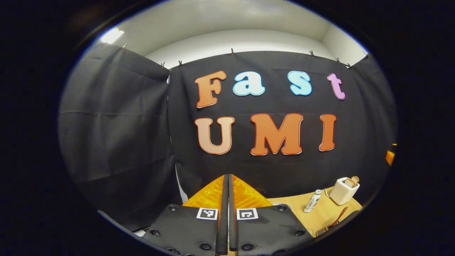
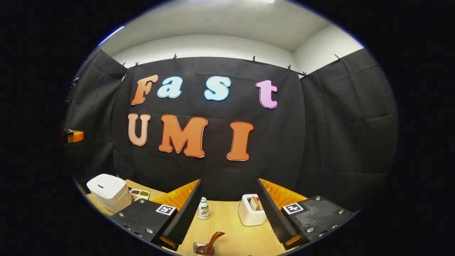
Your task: Close the left gripper, press the button to open the rice cooker; take a wooden spoon from the chopstick holder with the right hand, scoop a spoonful of rice and pour it into the rice cooker, then put the wooden spoon back into the chopstick holder.
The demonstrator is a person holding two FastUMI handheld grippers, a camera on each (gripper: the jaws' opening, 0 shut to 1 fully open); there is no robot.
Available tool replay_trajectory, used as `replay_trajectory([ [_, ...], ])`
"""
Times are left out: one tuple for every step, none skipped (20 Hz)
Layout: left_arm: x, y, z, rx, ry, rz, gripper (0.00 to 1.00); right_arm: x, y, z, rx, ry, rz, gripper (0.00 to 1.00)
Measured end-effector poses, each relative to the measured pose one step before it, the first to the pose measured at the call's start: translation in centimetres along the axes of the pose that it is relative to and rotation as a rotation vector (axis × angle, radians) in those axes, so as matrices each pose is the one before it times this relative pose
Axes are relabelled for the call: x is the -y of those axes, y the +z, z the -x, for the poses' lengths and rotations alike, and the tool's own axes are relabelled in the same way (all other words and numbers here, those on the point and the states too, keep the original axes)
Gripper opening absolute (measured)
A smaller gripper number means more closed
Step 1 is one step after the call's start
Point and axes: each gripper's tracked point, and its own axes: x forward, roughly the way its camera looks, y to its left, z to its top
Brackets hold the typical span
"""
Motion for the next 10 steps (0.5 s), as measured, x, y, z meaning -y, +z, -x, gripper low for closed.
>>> replay_trajectory([
  [-0.020,-0.556,-0.569,-0.01528,-0.00601,0.00065,0.07,0.033,-0.033,0.030,-0.00205,-0.00415,0.00019,0.94],
  [-0.140,-0.575,-0.376,-0.02146,-0.00772,0.00195,0.07,-0.007,-0.078,0.003,-0.00257,-0.00229,0.00031,0.94],
  [-0.239,-0.833,-0.273,-0.02217,-0.00185,0.00491,0.07,0.066,-0.009,0.146,0.00005,-0.00567,0.00036,0.94],
  [-0.429,-0.728,-0.481,-0.02992,0.00858,0.00454,0.07,0.085,0.006,0.095,0.00202,-0.00520,-0.00022,0.97],
  [-0.677,-0.803,-0.466,-0.03075,0.01325,0.00591,0.07,0.066,-0.043,0.044,0.00139,-0.00465,0.00023,0.97],
  [-0.517,-0.800,-0.627,-0.03237,0.00745,0.00489,0.07,0.083,-0.148,-0.007,-0.00073,-0.00586,0.00034,0.94],
  [-0.359,-0.651,-0.790,-0.03441,0.00792,0.00498,0.07,0.032,-0.188,0.085,-0.00367,-0.00335,0.00023,0.94],
  [-0.354,-0.684,-0.717,-0.03460,0.00067,0.00272,0.07,0.032,-0.195,0.080,-0.00241,-0.00515,0.00052,0.94],
  [-0.500,-0.956,-0.509,-0.03014,-0.00035,0.00665,0.07,0.137,-0.073,0.130,-0.00339,-0.00441,0.00014,0.94],
  [-0.389,-0.504,-0.549,-0.02901,0.00056,0.00570,0.07,0.089,-0.068,0.095,-0.00207,-0.00560,0.00158,0.94],
])
